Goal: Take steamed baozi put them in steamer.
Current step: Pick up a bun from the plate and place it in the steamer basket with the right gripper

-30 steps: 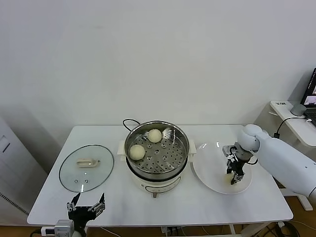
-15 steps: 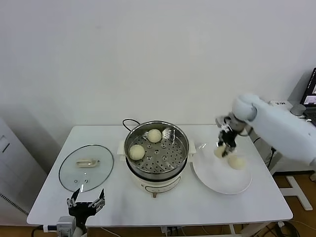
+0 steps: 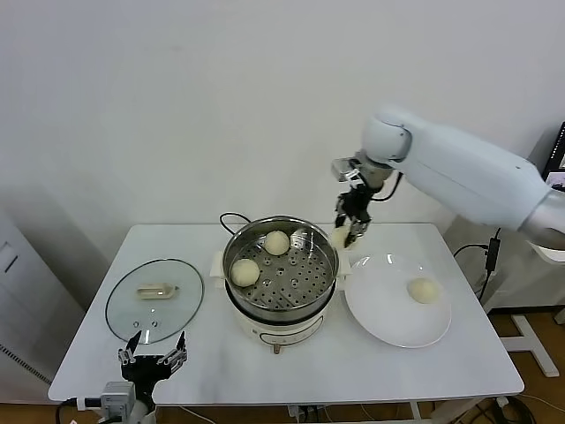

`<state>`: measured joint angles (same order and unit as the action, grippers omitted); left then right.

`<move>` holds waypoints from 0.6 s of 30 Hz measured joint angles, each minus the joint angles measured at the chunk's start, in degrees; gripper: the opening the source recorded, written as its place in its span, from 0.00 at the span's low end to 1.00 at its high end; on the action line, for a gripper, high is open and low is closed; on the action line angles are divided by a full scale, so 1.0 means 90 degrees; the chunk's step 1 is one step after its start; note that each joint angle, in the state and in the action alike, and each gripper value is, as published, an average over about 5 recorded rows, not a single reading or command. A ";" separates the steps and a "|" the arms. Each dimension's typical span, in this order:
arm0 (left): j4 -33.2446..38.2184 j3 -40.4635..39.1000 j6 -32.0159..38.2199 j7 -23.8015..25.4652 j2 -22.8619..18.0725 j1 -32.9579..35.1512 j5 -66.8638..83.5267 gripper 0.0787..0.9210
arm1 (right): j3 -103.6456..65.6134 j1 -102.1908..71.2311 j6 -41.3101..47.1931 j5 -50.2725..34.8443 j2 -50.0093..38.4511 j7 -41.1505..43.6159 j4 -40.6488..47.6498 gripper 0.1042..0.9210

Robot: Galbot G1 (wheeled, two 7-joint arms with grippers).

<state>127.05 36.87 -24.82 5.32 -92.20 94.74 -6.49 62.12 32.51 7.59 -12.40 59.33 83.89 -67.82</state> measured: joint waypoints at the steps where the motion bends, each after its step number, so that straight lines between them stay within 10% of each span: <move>1: -0.0007 -0.0002 0.0003 -0.0004 0.0000 0.0002 -0.0003 0.88 | 0.0043 0.0001 -0.0216 -0.0089 0.0093 0.0010 0.0017 0.40; 18: 0.0065 -0.0108 0.0042 -0.0038 0.0000 0.0078 -0.0031 0.88 | -0.0011 -0.0618 -0.4163 0.1119 0.1343 -0.0008 -0.0329 0.40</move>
<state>127.64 35.89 -24.45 4.98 -92.19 95.45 -6.76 62.02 26.95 -29.87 -2.32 71.42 83.82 -70.78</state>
